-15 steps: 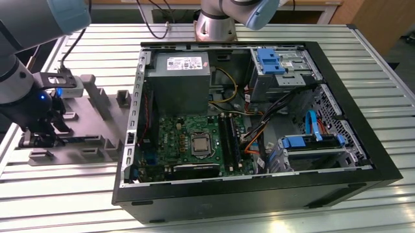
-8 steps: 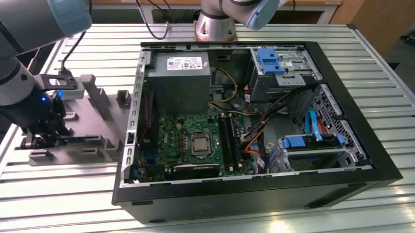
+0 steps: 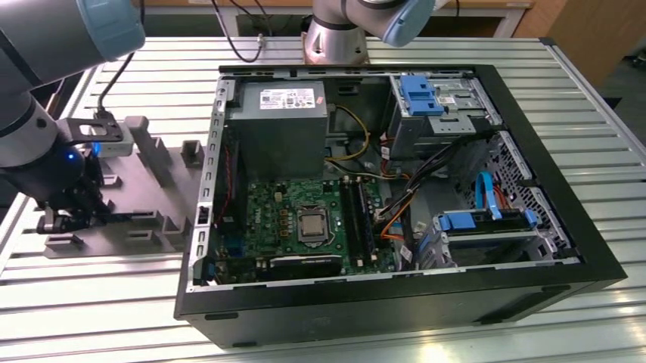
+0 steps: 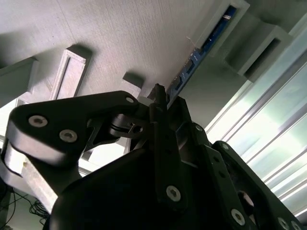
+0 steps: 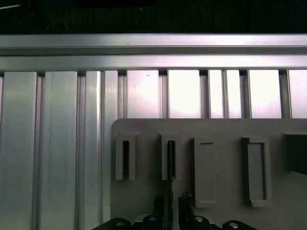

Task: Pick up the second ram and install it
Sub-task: 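Pick up the second ram and move it above second insertion slot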

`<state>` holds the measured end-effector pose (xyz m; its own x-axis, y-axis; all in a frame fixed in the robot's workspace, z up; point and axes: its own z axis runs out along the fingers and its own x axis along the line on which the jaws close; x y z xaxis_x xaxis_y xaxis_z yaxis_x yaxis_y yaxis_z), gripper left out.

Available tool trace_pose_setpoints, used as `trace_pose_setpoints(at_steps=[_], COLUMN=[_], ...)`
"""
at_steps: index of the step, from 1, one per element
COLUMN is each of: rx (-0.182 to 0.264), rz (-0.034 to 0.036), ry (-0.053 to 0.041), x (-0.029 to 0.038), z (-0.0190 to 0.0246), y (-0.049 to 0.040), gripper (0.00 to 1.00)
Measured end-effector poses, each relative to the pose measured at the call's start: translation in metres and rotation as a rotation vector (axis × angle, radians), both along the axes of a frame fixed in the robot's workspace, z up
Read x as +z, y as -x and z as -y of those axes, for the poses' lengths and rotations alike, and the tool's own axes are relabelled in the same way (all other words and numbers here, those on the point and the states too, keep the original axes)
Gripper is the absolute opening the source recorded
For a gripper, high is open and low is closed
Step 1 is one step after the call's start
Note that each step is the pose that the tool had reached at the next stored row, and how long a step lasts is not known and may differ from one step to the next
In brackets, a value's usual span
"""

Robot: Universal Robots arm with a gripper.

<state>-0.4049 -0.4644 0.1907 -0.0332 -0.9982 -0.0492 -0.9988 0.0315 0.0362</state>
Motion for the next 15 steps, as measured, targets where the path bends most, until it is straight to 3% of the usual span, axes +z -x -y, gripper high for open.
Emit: trace_pose_setpoints(at_steps=[15], rx=[0.0], rz=[-0.0002], ry=[-0.0019], x=[-0.0027], z=[-0.0006], y=[-0.0004], gripper=[0.26])
